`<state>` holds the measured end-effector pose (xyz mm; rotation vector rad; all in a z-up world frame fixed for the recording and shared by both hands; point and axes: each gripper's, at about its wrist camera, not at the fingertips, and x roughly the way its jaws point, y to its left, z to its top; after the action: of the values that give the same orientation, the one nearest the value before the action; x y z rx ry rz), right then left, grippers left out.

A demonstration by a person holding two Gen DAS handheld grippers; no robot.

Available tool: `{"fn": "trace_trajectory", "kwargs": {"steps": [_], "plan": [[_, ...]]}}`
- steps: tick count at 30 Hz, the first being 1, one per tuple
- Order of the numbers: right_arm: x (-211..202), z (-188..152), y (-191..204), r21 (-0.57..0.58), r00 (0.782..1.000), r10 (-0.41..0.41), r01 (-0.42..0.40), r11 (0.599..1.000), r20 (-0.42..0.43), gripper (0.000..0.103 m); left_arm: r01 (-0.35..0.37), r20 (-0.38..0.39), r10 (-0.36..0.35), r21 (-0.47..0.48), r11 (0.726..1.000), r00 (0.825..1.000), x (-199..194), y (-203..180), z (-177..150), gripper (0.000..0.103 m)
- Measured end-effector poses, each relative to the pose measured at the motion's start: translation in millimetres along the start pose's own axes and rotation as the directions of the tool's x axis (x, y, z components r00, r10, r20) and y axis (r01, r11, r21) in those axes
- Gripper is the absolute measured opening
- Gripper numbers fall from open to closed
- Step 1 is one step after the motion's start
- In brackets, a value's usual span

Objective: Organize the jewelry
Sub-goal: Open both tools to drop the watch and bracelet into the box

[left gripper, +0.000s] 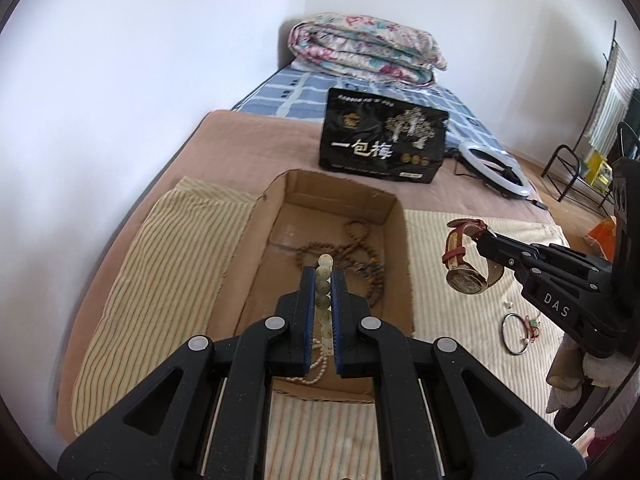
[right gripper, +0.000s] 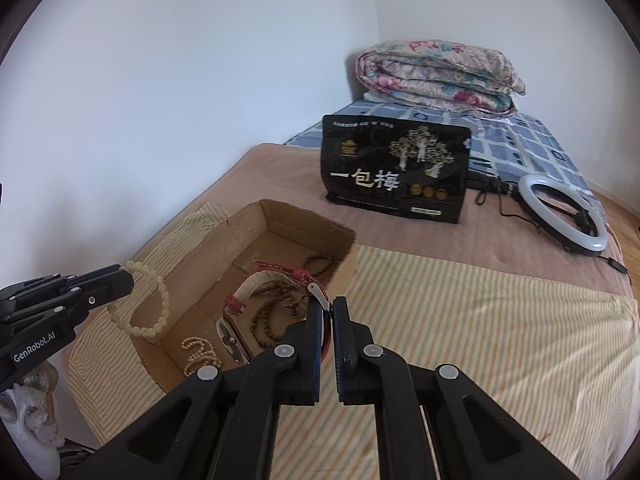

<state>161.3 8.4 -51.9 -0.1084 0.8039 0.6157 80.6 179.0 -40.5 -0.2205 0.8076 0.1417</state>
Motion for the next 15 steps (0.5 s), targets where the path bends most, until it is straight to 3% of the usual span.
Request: {"fn": "trace_trajectory", "kwargs": {"steps": [6, 13, 15], "plan": [[19, 1, 15, -0.014, 0.999, 0.028, -0.028, 1.0, -0.022, 0.006, -0.01, -0.022, 0.01, -0.021, 1.0, 1.0, 4, 11, -3, 0.005], [31, -1, 22, 0.011, 0.993, 0.109, -0.108, 0.994, -0.042, 0.031, -0.003, -0.033, 0.001, -0.049, 0.999, 0.999, 6, 16, 0, 0.006], [28, 0, 23, 0.005, 0.995, 0.096, -0.095, 0.995, -0.039, 0.038, 0.0, -0.031, -0.002, -0.05, 0.999, 1.0, 6, 16, 1, 0.042]]}}
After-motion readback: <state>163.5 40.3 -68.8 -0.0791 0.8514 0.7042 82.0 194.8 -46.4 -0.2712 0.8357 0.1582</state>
